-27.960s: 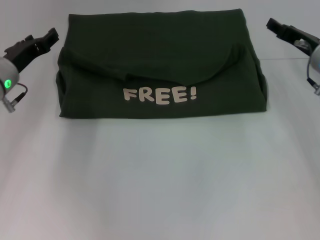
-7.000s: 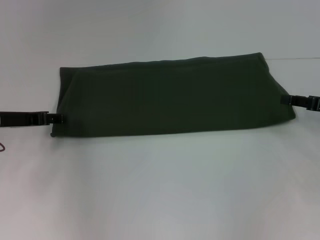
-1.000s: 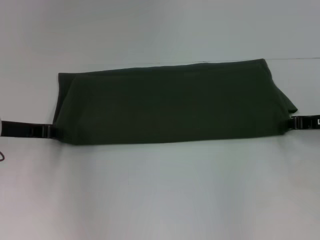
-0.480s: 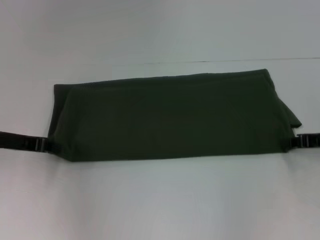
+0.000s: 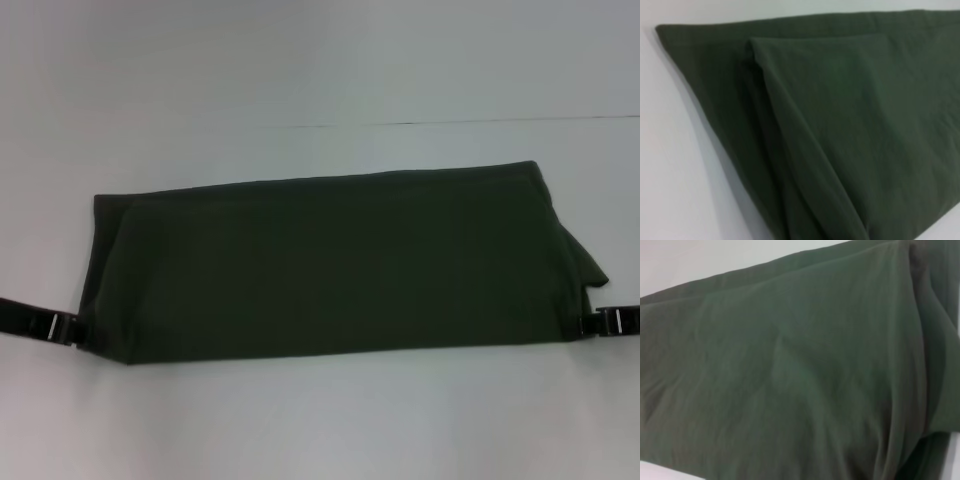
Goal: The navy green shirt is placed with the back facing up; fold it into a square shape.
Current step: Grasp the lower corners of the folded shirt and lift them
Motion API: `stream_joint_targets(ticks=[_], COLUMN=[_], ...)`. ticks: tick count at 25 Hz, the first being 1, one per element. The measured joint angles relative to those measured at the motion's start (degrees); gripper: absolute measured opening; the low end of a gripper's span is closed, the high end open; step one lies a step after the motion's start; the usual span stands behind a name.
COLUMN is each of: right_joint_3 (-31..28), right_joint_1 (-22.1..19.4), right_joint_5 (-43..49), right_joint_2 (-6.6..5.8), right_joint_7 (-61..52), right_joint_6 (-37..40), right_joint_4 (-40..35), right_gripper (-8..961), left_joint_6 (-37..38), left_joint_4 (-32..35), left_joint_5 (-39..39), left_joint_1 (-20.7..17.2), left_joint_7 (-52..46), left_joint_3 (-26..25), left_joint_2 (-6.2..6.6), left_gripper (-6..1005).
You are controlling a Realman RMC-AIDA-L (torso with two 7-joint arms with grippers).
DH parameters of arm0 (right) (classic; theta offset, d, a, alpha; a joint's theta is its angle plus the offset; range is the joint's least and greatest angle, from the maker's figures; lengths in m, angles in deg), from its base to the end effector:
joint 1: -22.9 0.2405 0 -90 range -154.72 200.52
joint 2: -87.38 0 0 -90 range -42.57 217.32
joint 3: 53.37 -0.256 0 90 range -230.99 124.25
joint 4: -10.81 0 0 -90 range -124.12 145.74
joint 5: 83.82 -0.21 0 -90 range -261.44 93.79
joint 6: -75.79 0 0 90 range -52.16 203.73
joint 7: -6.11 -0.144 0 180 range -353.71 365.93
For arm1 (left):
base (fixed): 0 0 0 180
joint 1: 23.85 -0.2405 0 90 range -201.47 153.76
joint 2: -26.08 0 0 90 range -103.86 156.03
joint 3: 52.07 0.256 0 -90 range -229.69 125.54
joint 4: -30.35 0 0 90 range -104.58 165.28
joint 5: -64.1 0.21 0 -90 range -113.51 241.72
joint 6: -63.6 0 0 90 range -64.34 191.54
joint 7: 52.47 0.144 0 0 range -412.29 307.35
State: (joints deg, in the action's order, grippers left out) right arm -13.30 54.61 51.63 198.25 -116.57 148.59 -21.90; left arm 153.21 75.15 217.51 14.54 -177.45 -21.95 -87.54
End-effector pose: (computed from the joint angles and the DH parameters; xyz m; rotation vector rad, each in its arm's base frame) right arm 0.3512 0.3446 0.0353 -2.2305 1.6009 0.1557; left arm -0.3094 0.3530 0.0574 -2.4047 -1.5404 0.0315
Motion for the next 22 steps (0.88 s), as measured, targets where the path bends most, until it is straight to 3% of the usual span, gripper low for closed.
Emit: stream_joint_targets(ticks=[8, 22], right_joint_3=[-0.2, -3.2], right_joint_1=[-1.3, -2.7], right_joint_5=[-0.1, 0.2], right_joint_2=[0.29, 0.44], right_joint_7=[0.0, -0.4], right_joint_6=[3.0, 4.6], right_joint_4=[-0.2, -0.7], right_gripper=[99, 143], left_joint_6=[3.3, 2.1], left_joint_4=[0.8, 0.8], left_joint_5=[2.7, 4.0], left_joint_1=[0.3, 0.9], left_joint_7=[0.0, -1.9], left_joint_3=[-0.6, -0.1], left_joint_2=[0.28, 0.35], left_gripper=[7, 7])
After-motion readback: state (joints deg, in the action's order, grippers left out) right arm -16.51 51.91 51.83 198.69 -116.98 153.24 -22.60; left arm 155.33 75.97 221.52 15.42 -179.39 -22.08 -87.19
